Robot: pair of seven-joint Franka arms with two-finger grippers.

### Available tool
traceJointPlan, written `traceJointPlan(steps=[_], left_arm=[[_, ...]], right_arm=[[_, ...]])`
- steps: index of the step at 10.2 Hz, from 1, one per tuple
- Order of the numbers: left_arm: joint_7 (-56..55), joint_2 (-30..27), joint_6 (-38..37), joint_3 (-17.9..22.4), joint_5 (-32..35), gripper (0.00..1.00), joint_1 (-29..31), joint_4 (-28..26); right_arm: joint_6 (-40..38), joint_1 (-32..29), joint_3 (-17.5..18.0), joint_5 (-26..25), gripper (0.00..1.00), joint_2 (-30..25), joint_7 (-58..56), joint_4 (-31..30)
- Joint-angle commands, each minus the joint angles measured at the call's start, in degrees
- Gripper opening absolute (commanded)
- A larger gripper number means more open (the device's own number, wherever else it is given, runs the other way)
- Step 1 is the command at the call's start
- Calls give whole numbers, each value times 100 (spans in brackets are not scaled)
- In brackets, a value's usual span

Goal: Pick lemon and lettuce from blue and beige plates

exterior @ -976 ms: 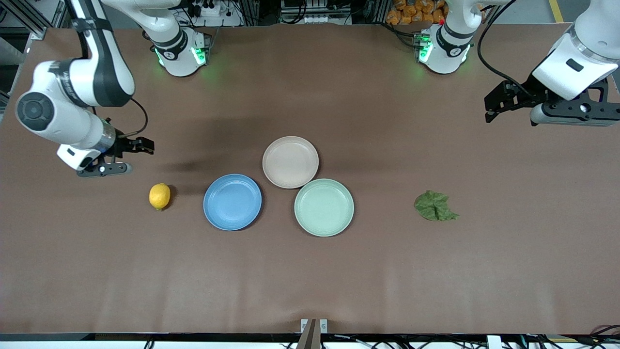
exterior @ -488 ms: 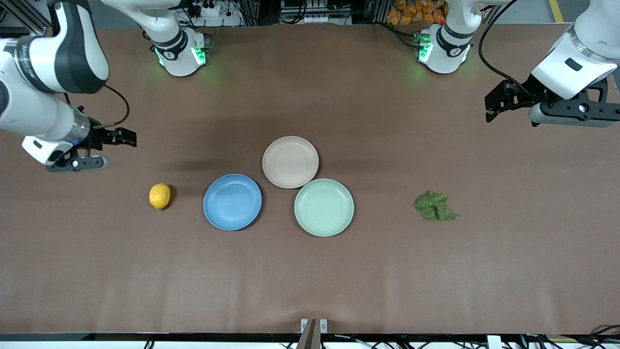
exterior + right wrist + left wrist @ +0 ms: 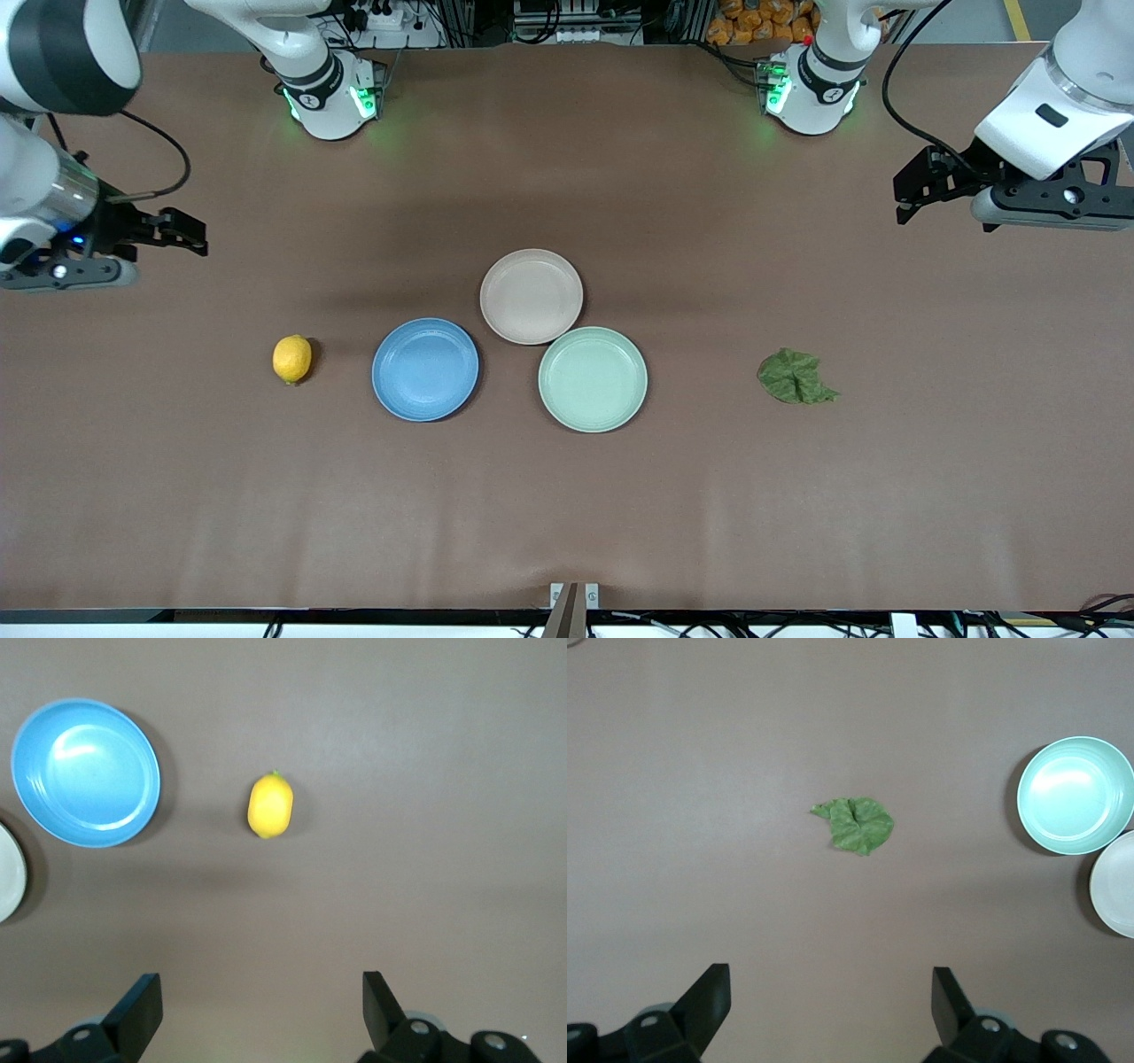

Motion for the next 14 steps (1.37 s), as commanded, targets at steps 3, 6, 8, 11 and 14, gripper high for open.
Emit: traceJointPlan(steps=[3, 6, 8, 11, 14], left_arm=[[383, -82, -187, -57, 119, 100, 45, 51], [410, -118, -187, -66, 119, 100, 36, 43], [401, -118, -187, -66, 119, 100, 36, 43], [401, -118, -187, -66, 111, 100, 36, 43], [349, -118, -187, -57, -29, 100, 63, 34]], right_arm=[[-491, -44, 67, -66, 100, 20, 39, 855], [-948, -53, 58, -57, 100, 20, 56, 1524], [-958, -53, 58, 4, 100, 20, 48, 1701], [-879, -97, 58, -22, 100, 256, 65, 1719], [-914, -193, 50, -31, 100, 660, 56, 2026]])
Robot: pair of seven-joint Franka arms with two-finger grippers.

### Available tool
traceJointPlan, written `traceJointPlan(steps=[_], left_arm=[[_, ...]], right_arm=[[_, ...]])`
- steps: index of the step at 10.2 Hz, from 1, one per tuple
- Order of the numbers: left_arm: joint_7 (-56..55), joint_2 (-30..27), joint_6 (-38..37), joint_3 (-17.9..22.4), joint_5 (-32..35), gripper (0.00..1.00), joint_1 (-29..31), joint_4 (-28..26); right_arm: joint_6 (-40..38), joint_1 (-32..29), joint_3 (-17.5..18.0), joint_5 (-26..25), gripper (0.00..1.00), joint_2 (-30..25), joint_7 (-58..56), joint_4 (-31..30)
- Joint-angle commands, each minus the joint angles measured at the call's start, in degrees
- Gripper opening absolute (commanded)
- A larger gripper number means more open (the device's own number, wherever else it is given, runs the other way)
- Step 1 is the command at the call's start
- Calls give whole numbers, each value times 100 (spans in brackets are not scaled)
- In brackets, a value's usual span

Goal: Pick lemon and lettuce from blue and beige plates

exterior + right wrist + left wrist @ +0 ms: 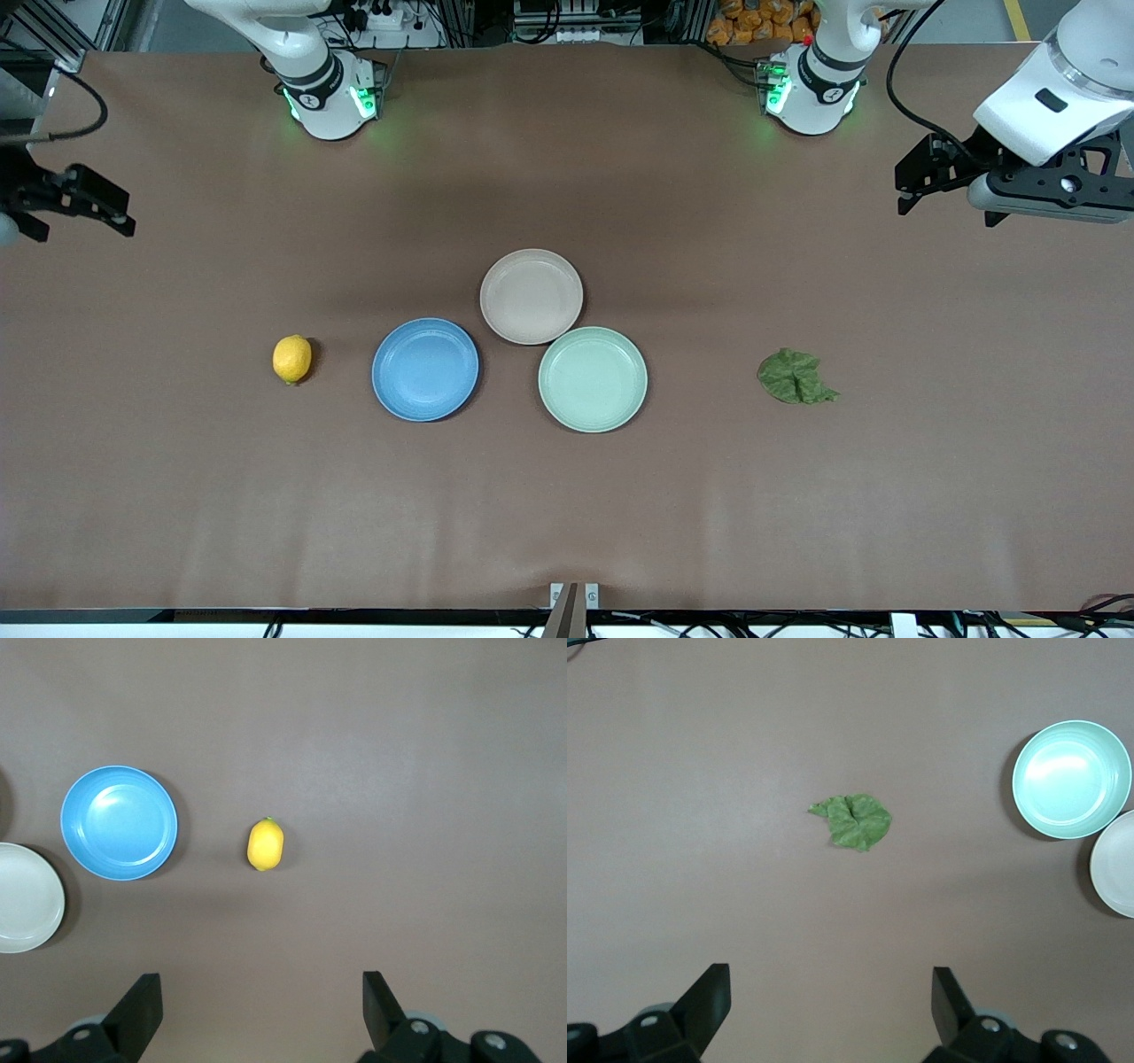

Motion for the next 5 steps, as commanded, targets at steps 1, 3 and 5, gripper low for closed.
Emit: traceJointPlan(steps=[1, 3, 5], left_arm=[[72, -65, -100, -34, -39, 100, 60, 11], [54, -65, -100, -25, -47, 100, 60, 2], [63, -65, -100, -25, -47, 100, 69, 2]], right_arm=[[-95, -156, 61, -23, 100, 383, 53, 388], [-104, -200, 52, 47, 100, 462, 53, 415], [-95, -226, 52, 47, 100, 524, 53, 415]])
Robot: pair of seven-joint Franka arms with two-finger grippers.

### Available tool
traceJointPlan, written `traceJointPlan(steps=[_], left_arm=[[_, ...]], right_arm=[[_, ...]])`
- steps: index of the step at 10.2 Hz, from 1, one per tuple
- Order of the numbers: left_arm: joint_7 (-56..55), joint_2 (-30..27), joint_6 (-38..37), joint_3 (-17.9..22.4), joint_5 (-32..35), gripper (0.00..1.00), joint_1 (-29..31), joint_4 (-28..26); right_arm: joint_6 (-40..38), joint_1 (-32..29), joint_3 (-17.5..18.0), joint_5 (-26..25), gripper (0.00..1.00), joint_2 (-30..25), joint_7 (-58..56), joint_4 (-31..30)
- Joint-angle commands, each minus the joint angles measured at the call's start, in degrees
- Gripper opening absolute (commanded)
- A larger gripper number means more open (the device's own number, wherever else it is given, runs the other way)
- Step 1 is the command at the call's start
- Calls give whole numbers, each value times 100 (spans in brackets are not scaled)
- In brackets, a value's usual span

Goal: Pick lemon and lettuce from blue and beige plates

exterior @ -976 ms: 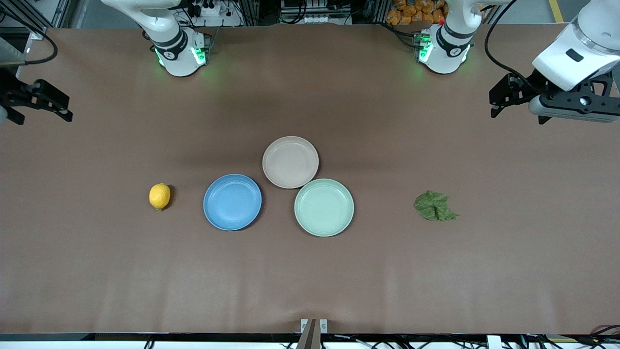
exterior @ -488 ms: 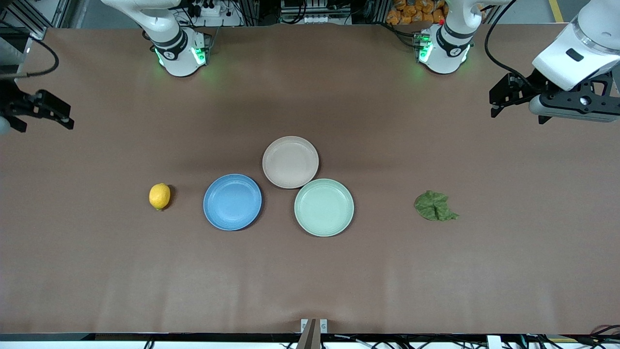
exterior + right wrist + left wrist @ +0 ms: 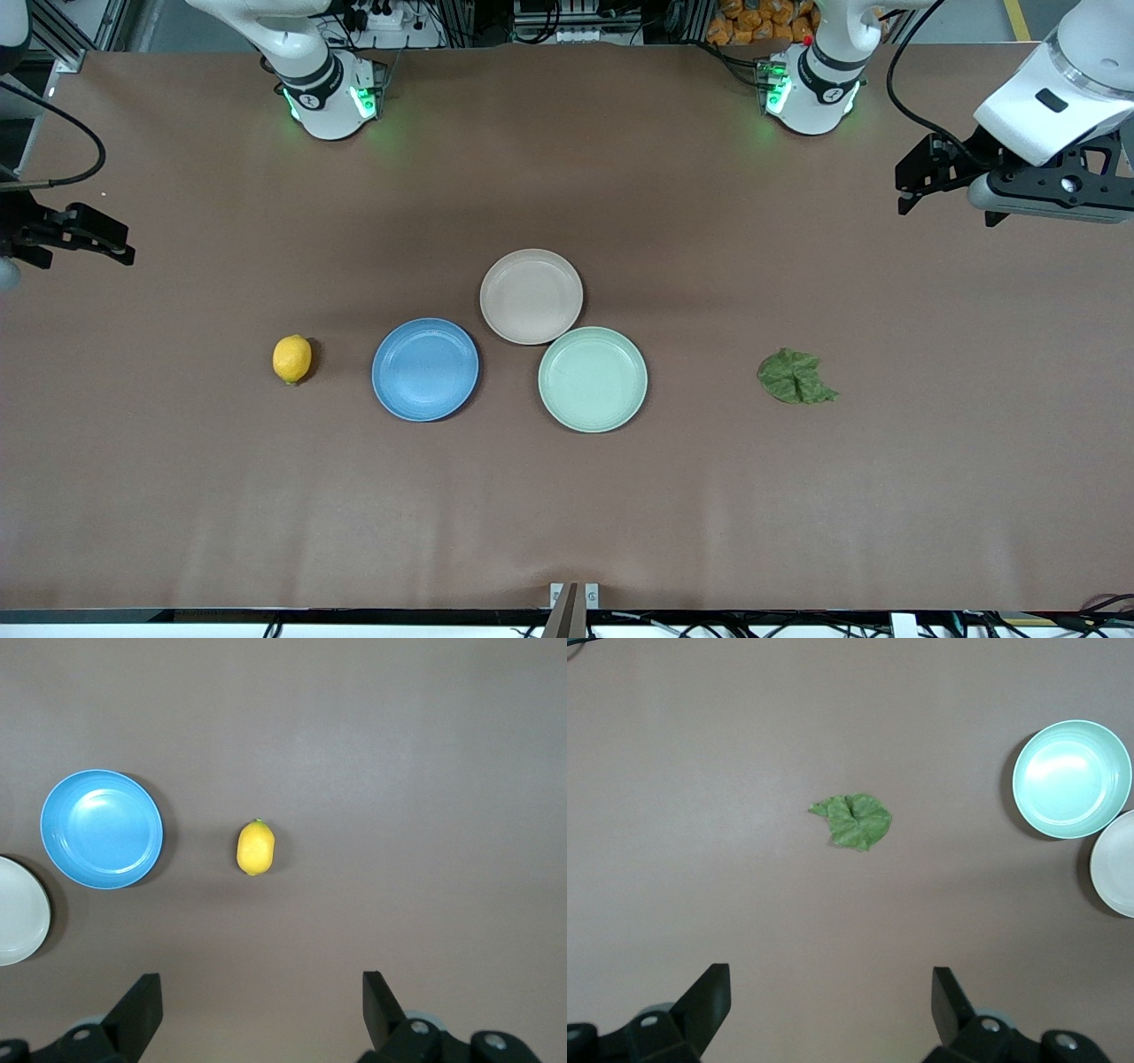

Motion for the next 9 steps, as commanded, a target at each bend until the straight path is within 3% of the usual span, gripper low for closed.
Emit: traceJointPlan(steps=[1, 9], left_arm=[[63, -65, -94, 0, -54, 100, 65, 11], [54, -74, -129, 27, -256, 100, 135, 2]], right_arm=[[-88, -82, 56, 51, 100, 123, 53, 199], [-97, -91, 65, 60, 100, 115, 62, 199]])
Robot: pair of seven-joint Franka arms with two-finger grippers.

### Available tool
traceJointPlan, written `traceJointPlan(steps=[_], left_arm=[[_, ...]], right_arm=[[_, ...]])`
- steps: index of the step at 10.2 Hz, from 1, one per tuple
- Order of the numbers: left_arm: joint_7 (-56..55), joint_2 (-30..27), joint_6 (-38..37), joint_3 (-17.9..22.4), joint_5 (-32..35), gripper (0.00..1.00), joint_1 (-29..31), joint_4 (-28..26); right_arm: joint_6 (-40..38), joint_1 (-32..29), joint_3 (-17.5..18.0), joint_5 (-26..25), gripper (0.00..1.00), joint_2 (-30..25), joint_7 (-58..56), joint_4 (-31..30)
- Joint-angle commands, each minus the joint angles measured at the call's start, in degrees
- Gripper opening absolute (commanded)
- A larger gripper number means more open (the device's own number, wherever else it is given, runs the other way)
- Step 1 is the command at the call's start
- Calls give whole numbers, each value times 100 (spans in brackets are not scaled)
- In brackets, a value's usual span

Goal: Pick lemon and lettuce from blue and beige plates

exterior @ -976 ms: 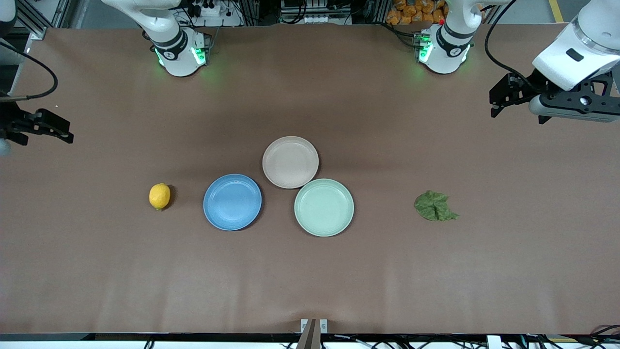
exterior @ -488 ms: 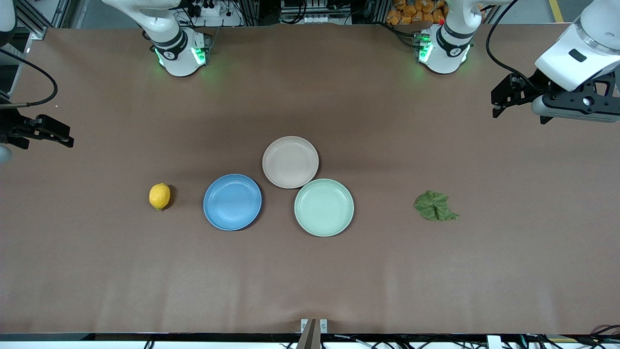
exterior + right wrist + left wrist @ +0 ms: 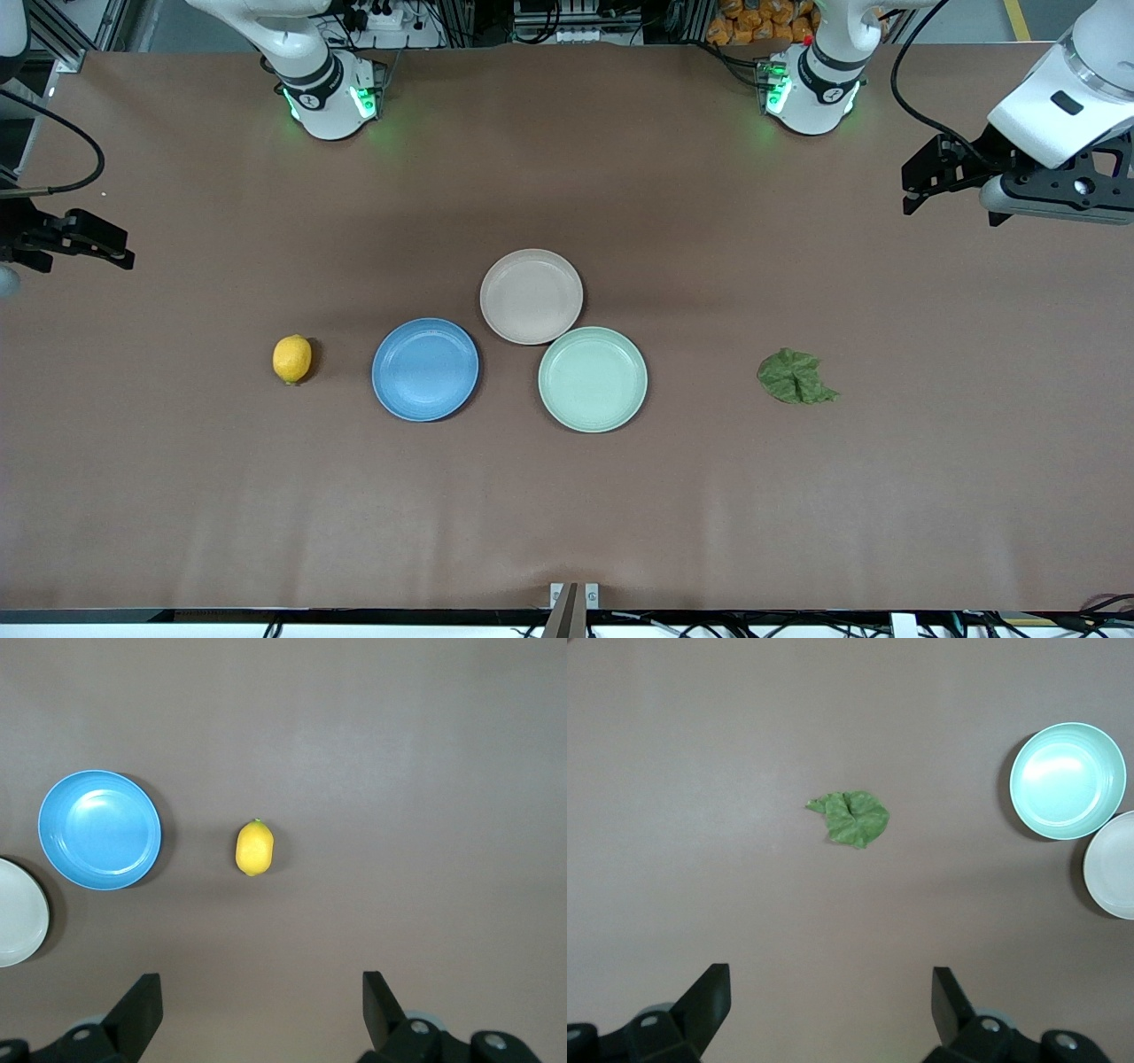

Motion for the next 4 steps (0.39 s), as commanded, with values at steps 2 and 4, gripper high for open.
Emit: traceJointPlan(steps=[2, 4], left_arm=[[54, -74, -94, -7, -127, 100, 53, 2], [54, -74, -94, -7, -127, 100, 53, -7]], right_arm=[[-95, -78, 63, 45, 100, 84, 62, 179], [-95, -78, 63, 62, 100, 84, 62, 179]])
